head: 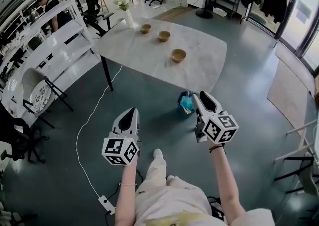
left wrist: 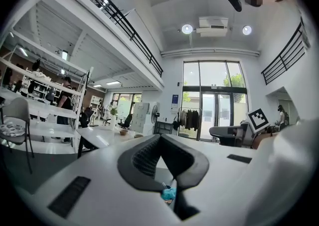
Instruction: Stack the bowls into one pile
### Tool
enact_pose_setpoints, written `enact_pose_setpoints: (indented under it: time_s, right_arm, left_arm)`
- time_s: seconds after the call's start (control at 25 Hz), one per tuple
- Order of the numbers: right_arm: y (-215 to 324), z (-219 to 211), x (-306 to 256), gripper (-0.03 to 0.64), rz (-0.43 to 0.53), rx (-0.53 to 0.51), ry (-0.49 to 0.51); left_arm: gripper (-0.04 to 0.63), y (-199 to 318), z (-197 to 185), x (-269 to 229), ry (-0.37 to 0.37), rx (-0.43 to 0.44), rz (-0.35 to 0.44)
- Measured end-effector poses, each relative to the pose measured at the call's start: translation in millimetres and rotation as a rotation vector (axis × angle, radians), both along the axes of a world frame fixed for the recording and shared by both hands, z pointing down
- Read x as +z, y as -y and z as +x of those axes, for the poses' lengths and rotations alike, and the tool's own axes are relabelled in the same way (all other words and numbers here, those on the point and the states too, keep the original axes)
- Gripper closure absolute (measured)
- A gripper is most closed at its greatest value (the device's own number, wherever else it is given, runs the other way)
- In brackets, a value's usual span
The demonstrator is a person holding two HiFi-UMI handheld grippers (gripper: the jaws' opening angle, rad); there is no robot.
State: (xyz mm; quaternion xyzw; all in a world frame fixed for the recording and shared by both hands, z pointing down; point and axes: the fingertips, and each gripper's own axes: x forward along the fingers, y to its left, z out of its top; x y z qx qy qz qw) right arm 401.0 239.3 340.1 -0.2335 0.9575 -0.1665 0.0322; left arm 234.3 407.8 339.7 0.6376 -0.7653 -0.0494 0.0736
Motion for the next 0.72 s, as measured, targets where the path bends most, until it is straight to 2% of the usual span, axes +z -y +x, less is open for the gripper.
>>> enact_pose_setpoints:
  time_s: [0.48, 0.64, 0.72]
  right_arm:
    - [84, -83, 24, 0.477, -0.062, 0.059, -0.034]
    - [95, -117, 32, 0.477, -0.094, -0.010, -0.051]
    - [101, -129, 37, 0.477, -0.100, -0.008, -0.061]
  left_arm:
    - [0.596, 93, -91, 19, -0.051, 0.057, -0.017]
    - [0.595, 116, -116, 24, -0.068, 0.085, -0.024]
    - [0.596, 126, -126, 26, -0.072, 0.097, -0.025]
